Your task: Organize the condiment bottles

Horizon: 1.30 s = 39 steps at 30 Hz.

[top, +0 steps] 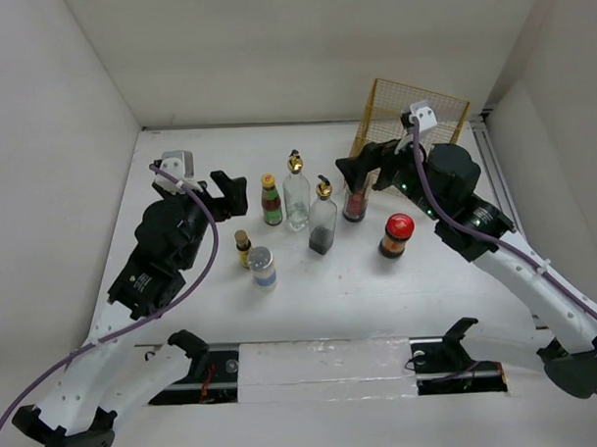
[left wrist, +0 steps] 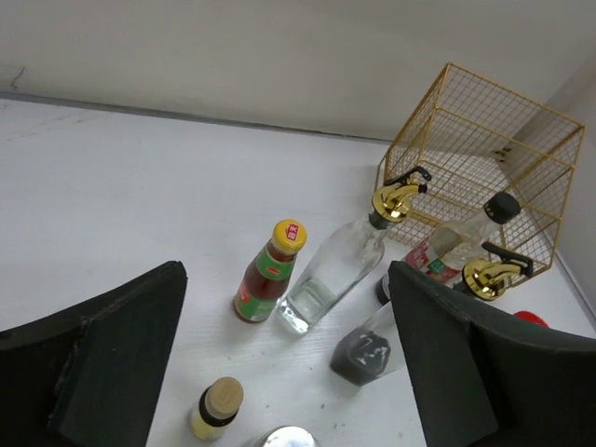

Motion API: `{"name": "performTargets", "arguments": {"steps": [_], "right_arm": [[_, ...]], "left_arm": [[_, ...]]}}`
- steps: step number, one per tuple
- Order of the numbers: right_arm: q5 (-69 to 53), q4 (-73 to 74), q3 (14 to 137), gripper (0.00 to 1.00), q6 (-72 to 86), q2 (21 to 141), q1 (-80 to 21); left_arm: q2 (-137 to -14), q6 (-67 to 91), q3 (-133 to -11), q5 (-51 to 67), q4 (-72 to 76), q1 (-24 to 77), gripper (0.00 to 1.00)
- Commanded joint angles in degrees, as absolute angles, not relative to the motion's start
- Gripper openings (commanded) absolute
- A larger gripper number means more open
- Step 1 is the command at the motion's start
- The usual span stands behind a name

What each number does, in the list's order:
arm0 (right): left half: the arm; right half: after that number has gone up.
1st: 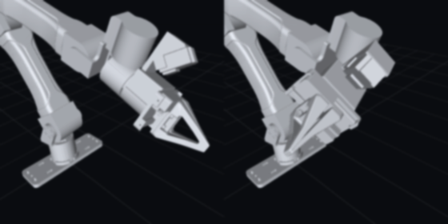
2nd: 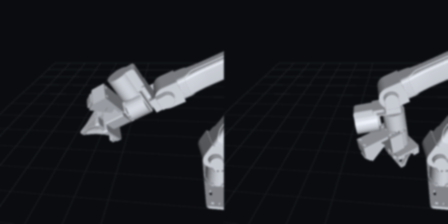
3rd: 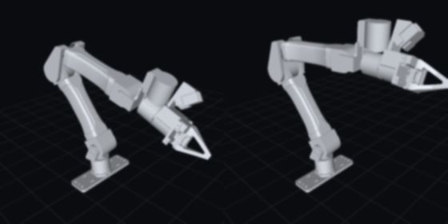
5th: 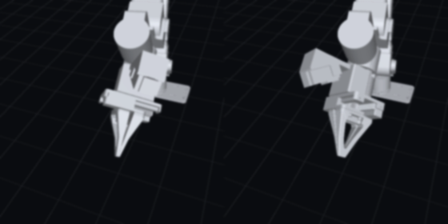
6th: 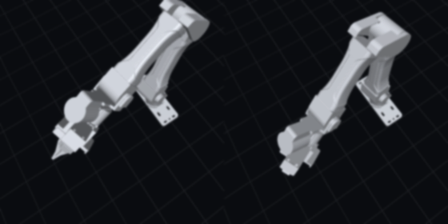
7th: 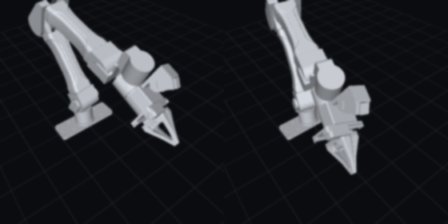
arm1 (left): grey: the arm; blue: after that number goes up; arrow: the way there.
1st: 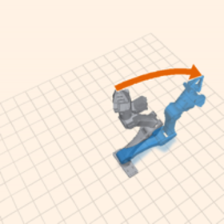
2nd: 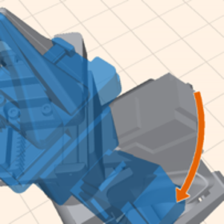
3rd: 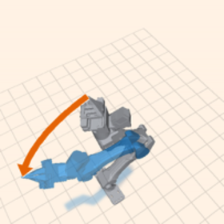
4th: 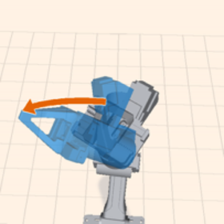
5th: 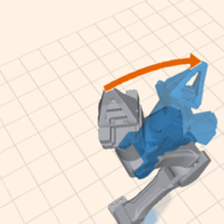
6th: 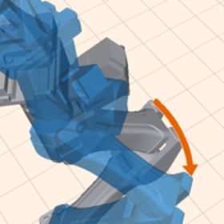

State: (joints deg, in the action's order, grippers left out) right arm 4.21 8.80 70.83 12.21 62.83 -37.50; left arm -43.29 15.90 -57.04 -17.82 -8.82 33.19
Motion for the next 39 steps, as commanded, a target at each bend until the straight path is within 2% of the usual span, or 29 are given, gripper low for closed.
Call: {"name": "performTargets", "arguments": {"steps": [1, 2, 3, 4, 6, 7, 8, 9, 11, 12, 13, 14, 16, 17, 18, 21, 23, 30, 39], "right_arm": [[6.32, 6.59, 69.97, 1.00, 11.34, 58.64, -39.98], [6.33, 6.07, 69.96, 1.00, 11.34, 58.10, -41.12], [6.33, 6.06, 69.09, 0.81, 11.34, 57.49, -41.65], [7.02, 6.06, 68.21, 0.67, 11.34, 56.35, -42.18], [8.43, 6.06, 67.07, 0.32, 11.34, 55.20, -43.24], [9.22, 6.67, 65.93, 0.11, 11.86, 54.15, -43.85], [9.23, 7.72, 65.31, 0.04, 11.87, 54.14, -43.86], [9.23, 8.43, 65.30, 0.02, 12.39, 53.53, -43.86], [9.23, 10.45, 63.99, 0.03, 12.39, 53.53, -43.86], [8.01, 12.46, 63.98, 0.07, 12.39, 53.53, -43.86], [7.22, 13.26, 63.98, 0.14, 12.39, 53.53, -43.86], [6.42, 13.97, 63.29, 0.38, 12.39, 53.53, -44.38], [4.06, 14.58, 61.71, 0.61, 11.87, 54.05, -44.38], [3.17, 13.63, 60.05, 0.69, 11.87, 54.05, -44.38], [2.38, 12.75, 59.33, 0.79, 11.87, 54.75, -44.38], [1.58, 7.93, 57.40, 0.85, 10.82, 57.02, -44.38], [2.19, 6.87, 57.39, 0.86, 9.76, 58.62, -44.38], [4.39, -3.33, 59.33, 0.85, 8.09, 67.84, -44.38], [3.69, -10.80, 58.72, 0.75, 8.61, 73.82, -42.71]], "left_arm": [[-40.44, 15.12, -54.68, -18.54, -5.19, 33.40, 0.90], [-39.65, 15.12, -54.67, -18.54, -4.66, 33.40, 0.90], [-39.64, 15.12, -54.06, -18.02, -4.66, 33.40, 0.89], [-39.12, 15.12, -54.05, -18.02, -4.05, 33.40, 0.86], [-39.11, 15.12, -52.92, -17.49, -3.43, 33.40, 0.75], [-39.11, 15.12, -52.91, -17.49, -3.43, 33.40, 0.60], [-39.72, 15.12, -52.91, -17.49, -3.43, 33.40, 0.59], [-39.73, 15.12, -52.91, -17.49, -3.43, 33.40, 0.37], [-40.25, 15.73, -52.91, -17.49, -3.43, 33.40, 0.24], [-40.25, 15.73, -52.91, -17.49, -3.43, 33.40, 0.19], [-40.25, 15.73, -52.91, -17.49, -3.43, 33.40, 0.17], [-40.25, 15.73, -52.91, -17.49, -3.43, 33.40, 0.17], [-40.87, 16.35, -52.91, -17.49, -3.43, 33.40, 0.24], [-40.87, 16.87, -52.91, -18.01, -3.43, 33.40, 0.40], [-41.39, 16.87, -52.91, -18.02, -3.43, 33.40, 0.47], [-41.40, 17.40, -52.39, -18.02, -3.43, 33.40, 0.61], [-41.40, 17.40, -52.38, -17.40, -3.43, 33.40, 0.65], [-41.92, 17.40, -51.86, -16.79, -3.43, 33.40, 0.63], [-40.78, 17.40, -51.33, -16.26, -2.90, 33.40, 0.61]]}}
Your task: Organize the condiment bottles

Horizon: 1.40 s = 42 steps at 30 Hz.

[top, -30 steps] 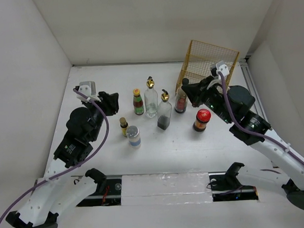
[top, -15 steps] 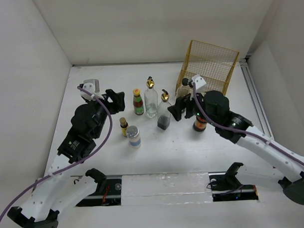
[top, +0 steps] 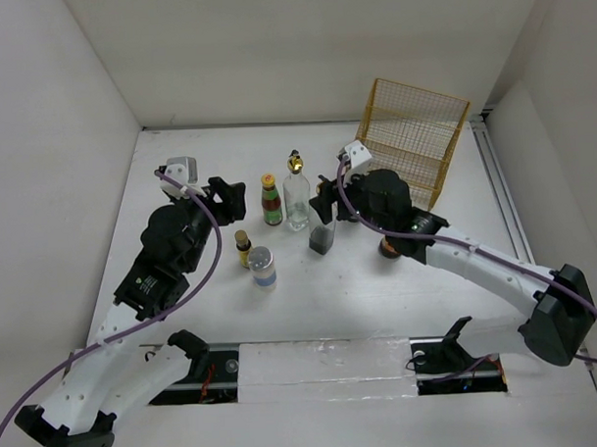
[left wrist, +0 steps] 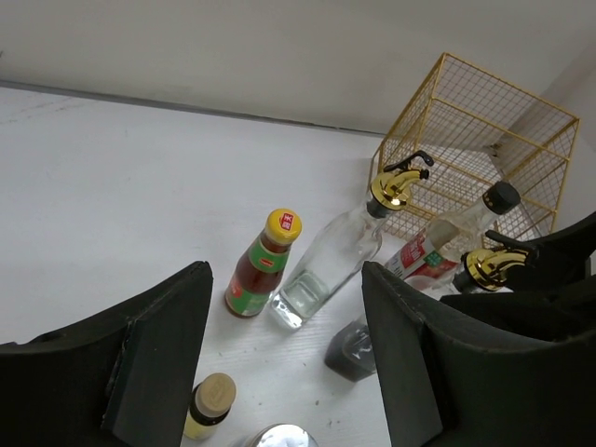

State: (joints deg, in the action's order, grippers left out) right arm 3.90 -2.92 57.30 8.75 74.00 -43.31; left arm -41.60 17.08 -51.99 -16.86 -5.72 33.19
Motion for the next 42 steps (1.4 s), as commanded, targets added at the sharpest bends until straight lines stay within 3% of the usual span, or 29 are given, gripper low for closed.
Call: {"name": "performTargets", "arguments": {"steps": [1, 8, 16, 18, 22, 24, 27, 35, 42], "right_arm": [[3.69, -12.38, 58.71, 0.74, 8.61, 73.83, -42.71], [2.99, -15.64, 56.78, 0.58, 9.14, 76.99, -41.57], [3.60, -16.17, 55.64, 0.59, 9.14, 77.52, -41.57], [3.60, -16.17, 55.63, 0.47, 9.14, 77.52, -41.57], [3.60, -16.17, 55.63, 0.49, 9.14, 77.52, -41.57], [3.60, -16.17, 55.11, 0.29, 9.14, 77.52, -41.57], [3.60, -16.17, 55.11, 0.09, 9.14, 76.29, -41.57], [3.69, -15.64, 67.39, 0.05, 9.67, 64.43, -41.57], [1.15, -12.39, 86.29, 0.05, 10.45, 70.03, -38.06]], "left_arm": [[-40.78, 17.40, -51.33, -15.65, -2.90, 33.40, 0.61], [-40.78, 17.40, -51.33, -15.12, -2.90, 33.40, 0.58], [-40.78, 17.40, -51.33, -15.12, -2.90, 33.40, 0.58], [-40.78, 17.40, -51.33, -15.12, -2.90, 33.40, 0.58], [-40.78, 17.40, -51.33, -15.12, -2.90, 33.40, 0.57], [-40.78, 17.40, -51.33, -15.12, -2.90, 33.40, 0.57], [-40.78, 17.40, -51.33, -15.12, -2.90, 33.40, 0.57], [-40.25, 17.40, -51.33, -15.12, -2.90, 33.40, 0.56], [-40.25, 17.40, -51.33, -15.12, -2.90, 33.40, 0.56]]}}
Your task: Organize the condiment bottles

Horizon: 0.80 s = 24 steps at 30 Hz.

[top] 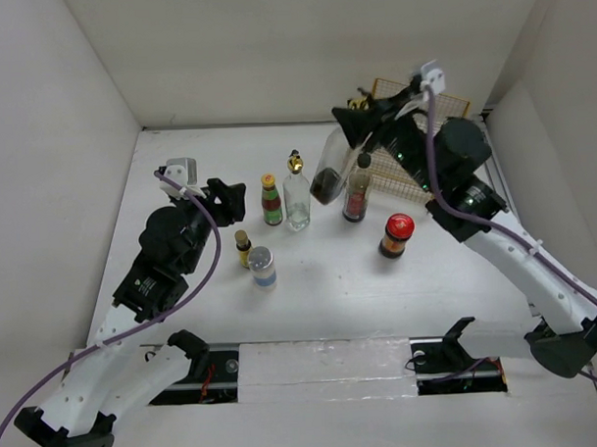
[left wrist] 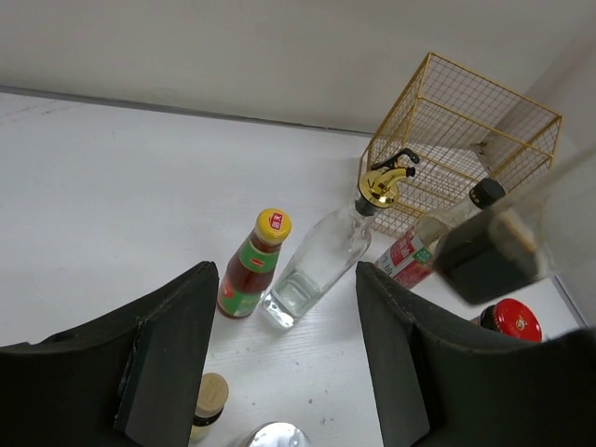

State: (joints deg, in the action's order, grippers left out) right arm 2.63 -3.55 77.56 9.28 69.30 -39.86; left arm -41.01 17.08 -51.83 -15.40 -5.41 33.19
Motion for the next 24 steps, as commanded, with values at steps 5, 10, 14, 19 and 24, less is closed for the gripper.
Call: {"name": "performTargets", "arguments": {"steps": [5, 10, 14, 19, 24], "right_arm": [[2.27, -12.39, 97.98, 0.05, 11.51, 77.59, -33.15], [9.91, -13.09, 109.83, 0.05, 10.99, 87.07, -28.14], [12.91, -13.10, 118.46, 0.05, 10.99, 94.63, -25.41], [17.22, -12.49, 128.56, 0.06, 10.46, 103.96, -21.54], [20.38, -11.95, 139.63, 0.06, 9.05, 113.09, -19.08]], "left_arm": [[-39.73, 17.40, -51.33, -14.59, -2.90, 33.40, 0.56], [-39.20, 17.40, -51.33, -14.07, -2.38, 33.40, 0.56], [-39.20, 17.40, -51.33, -13.54, -2.37, 33.40, 0.56], [-38.50, 17.40, -51.33, -14.14, -2.37, 33.40, 0.56], [-37.97, 17.40, -51.33, -14.67, -2.37, 33.40, 0.56]]}}
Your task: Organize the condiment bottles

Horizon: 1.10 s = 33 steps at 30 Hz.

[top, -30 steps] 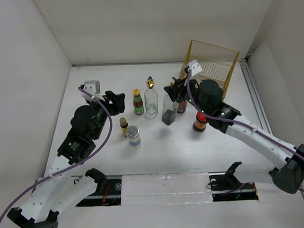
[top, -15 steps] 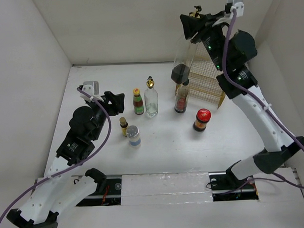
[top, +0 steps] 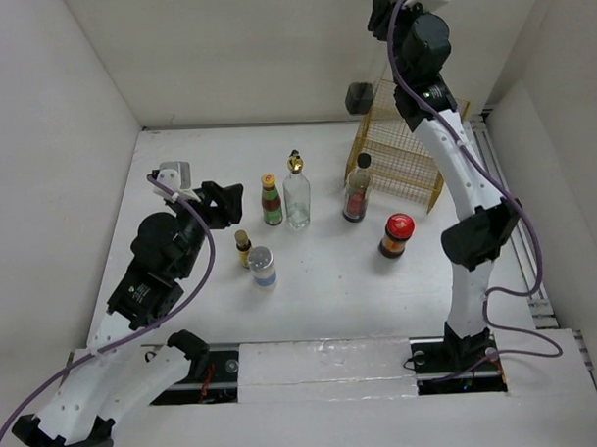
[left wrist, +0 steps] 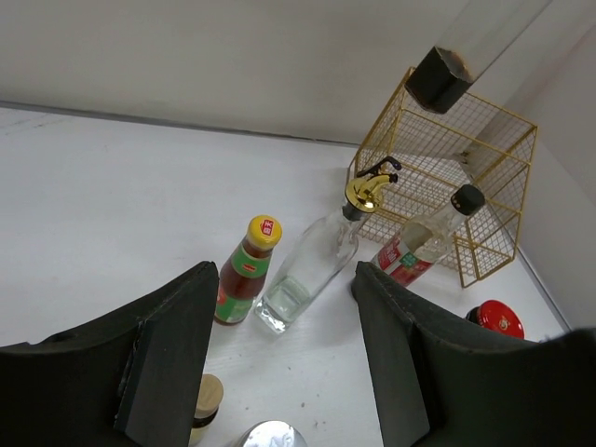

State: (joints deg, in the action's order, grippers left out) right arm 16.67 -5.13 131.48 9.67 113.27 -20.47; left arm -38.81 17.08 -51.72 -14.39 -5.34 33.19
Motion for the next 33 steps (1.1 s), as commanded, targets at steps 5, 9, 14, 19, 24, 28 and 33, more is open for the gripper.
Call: {"name": "performTargets", "arguments": {"steps": [5, 9, 14, 19, 24, 28, 33], "right_arm": [[24.60, -14.31, 142.55, 0.06, 5.99, 116.62, -17.41], [27.32, -15.56, 142.56, 0.06, 5.19, 118.12, -15.48], [29.71, -16.95, 143.08, 0.06, 5.19, 120.49, -14.33], [32.16, -17.49, 145.01, 0.06, 5.19, 122.87, -12.31], [33.31, -18.81, 145.02, 0.06, 5.19, 124.71, -11.78], [34.01, -19.95, 145.02, 0.06, 5.19, 125.24, -10.73], [34.54, -21.09, 143.80, 0.06, 4.66, 125.77, -10.72]], "left_arm": [[-39.02, 17.40, -51.33, -14.68, -2.37, 33.40, 0.56], [-39.55, 17.40, -50.80, -14.68, -2.37, 33.40, 0.56], [-40.08, 17.40, -50.80, -14.68, -2.37, 33.40, 0.56], [-40.08, 17.40, -50.80, -14.68, -2.37, 33.40, 0.56], [-40.69, 16.87, -50.80, -14.68, -1.85, 33.40, 0.56], [-41.92, 16.87, -50.80, -14.68, -1.85, 33.40, 0.56], [-42.45, 16.87, -50.80, -14.68, -1.85, 33.40, 0.56]]}}
